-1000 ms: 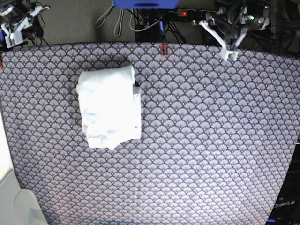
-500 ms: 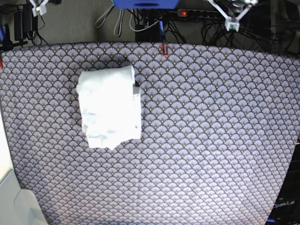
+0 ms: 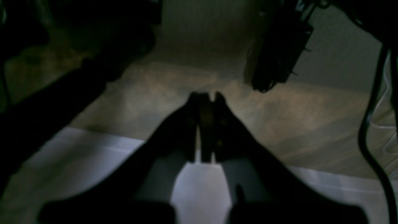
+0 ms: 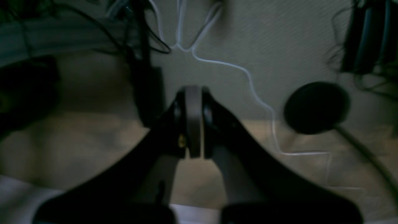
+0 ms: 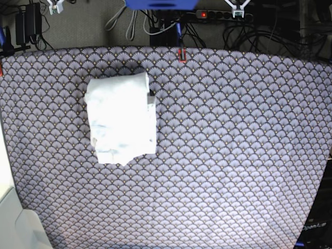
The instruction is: Fold the T-shirt properly
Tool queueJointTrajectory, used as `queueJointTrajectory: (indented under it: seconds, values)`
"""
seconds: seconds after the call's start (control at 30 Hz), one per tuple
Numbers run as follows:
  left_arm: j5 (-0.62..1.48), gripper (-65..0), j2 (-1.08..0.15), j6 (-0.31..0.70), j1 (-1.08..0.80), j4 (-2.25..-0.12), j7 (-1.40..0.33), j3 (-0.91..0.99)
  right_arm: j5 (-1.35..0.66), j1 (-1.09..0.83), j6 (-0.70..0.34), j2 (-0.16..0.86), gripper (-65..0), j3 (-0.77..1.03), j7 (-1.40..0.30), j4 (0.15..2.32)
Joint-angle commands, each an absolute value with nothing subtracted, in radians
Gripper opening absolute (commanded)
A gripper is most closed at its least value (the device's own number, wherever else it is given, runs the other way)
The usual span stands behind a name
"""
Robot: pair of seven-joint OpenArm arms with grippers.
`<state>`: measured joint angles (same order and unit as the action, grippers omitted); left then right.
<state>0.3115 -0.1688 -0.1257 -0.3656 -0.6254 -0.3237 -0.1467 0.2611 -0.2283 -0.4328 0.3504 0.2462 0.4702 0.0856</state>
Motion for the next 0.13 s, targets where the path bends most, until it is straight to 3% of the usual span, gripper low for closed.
queueJointTrajectory:
  seconds: [0.0, 0.1]
  values:
    - [0.311, -64.6, -0.165, -0.131, -0.343, -0.558, -0.295, -0.147, 0.28, -0.228, -0.4, 0.358, -65.0, 0.242, 0.486, 0.081]
    - [0.311, -64.6, -0.125, -0.131, -0.236, -0.34, -0.191, -0.147, 0.298, -0.22, -0.274, 0.344, -65.0, 0.242, 0.463, 0.082]
